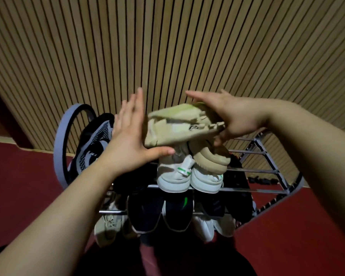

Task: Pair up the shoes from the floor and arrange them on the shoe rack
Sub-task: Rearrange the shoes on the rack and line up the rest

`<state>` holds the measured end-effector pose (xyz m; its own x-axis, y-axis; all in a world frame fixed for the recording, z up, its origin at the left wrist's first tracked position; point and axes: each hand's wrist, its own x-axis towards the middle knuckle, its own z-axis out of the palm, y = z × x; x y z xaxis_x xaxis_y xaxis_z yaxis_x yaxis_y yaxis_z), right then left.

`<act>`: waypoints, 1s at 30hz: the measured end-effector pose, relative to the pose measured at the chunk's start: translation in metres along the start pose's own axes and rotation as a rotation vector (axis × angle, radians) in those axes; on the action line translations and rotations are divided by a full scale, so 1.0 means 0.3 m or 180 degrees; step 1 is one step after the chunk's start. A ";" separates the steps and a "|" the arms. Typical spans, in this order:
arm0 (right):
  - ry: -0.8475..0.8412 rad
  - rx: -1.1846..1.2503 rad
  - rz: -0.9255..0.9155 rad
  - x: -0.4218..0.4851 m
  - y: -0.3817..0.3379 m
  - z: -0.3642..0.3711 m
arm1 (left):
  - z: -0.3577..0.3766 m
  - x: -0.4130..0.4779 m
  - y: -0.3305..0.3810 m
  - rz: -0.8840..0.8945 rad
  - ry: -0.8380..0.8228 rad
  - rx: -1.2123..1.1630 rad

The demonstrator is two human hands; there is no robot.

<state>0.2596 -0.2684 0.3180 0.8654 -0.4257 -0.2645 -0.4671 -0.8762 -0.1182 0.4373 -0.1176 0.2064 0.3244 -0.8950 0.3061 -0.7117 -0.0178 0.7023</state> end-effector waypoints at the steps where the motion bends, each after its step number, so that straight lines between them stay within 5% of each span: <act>1: -0.0114 -0.0195 -0.0197 0.031 -0.025 -0.001 | -0.015 -0.003 -0.005 0.0051 -0.0203 0.0136; 4: -0.0013 -0.0919 -0.0597 0.107 -0.054 0.017 | -0.047 -0.012 -0.041 0.0100 -0.0792 0.0345; 7: 0.0670 -0.1230 -0.0631 0.131 -0.041 0.059 | -0.060 -0.026 -0.061 -0.0001 -0.0794 0.0578; 10: 0.1434 -0.0240 0.0659 0.115 -0.019 0.119 | -0.034 -0.037 -0.064 -0.0548 -0.0319 0.1023; 13: 0.1262 0.1233 0.1664 0.053 0.003 0.232 | 0.006 -0.042 -0.063 -0.1161 -0.0059 0.1419; 16: 0.0861 0.1339 0.1491 -0.020 -0.020 0.388 | 0.015 -0.043 -0.053 -0.1166 -0.0486 0.1255; 20: 0.1685 0.1720 0.1429 -0.032 -0.023 0.488 | 0.001 -0.055 -0.040 -0.0865 -0.1012 0.1018; 26: 0.2760 0.1695 0.1494 -0.109 0.062 0.506 | 0.045 -0.046 -0.016 -0.0765 -0.0332 0.0357; 30: 0.2965 0.1511 0.1942 -0.235 0.179 0.559 | 0.113 -0.045 0.011 -0.0667 -0.0091 0.0320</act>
<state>0.1430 -0.2475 0.1697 0.1872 -0.9106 0.3684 -0.6950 -0.3878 -0.6054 0.4095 -0.1206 0.1826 0.4548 -0.8794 0.1408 -0.6895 -0.2477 0.6806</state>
